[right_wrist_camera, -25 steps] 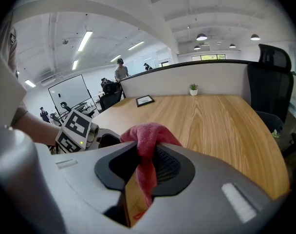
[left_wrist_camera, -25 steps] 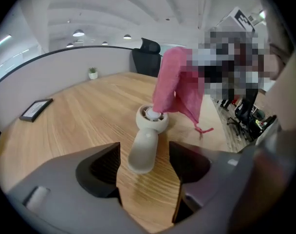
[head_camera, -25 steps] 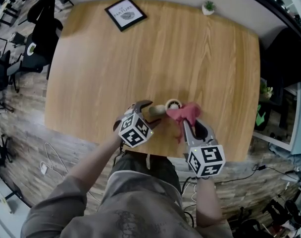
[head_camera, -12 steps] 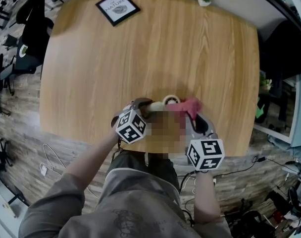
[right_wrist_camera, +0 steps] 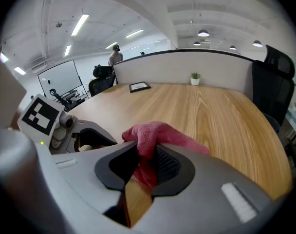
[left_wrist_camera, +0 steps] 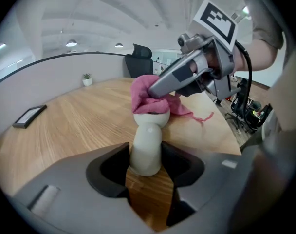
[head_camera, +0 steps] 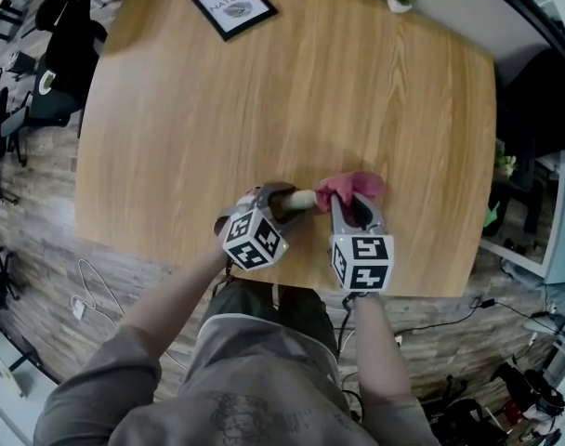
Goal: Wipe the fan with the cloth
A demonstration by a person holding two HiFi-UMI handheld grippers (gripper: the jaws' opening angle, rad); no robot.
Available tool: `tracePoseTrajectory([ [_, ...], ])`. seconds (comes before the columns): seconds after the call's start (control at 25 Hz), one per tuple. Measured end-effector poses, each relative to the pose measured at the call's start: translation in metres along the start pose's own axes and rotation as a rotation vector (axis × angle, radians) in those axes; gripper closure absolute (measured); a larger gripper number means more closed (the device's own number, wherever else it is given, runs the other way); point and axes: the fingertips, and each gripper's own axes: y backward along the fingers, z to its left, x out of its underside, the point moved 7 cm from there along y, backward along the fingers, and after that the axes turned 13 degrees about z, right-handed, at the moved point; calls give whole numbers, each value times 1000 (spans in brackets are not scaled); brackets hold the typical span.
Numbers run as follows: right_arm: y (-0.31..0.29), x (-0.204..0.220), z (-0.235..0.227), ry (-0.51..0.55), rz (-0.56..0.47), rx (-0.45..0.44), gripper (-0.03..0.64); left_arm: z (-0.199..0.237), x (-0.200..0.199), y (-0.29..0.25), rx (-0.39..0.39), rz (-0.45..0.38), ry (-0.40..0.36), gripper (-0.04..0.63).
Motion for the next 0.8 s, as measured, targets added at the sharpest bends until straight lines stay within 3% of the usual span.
tracePoseTrajectory([
  [0.52,-25,-6,70,179,126,-181,532,1,2,1,13,5,0,391],
  [0.68,-23,-1,71,204,151,-218,532,1,1,1,12,5,-3,391],
  [0.8,-17,6,68,293,186,-205,534,1,1,1,12,5,-1,391],
])
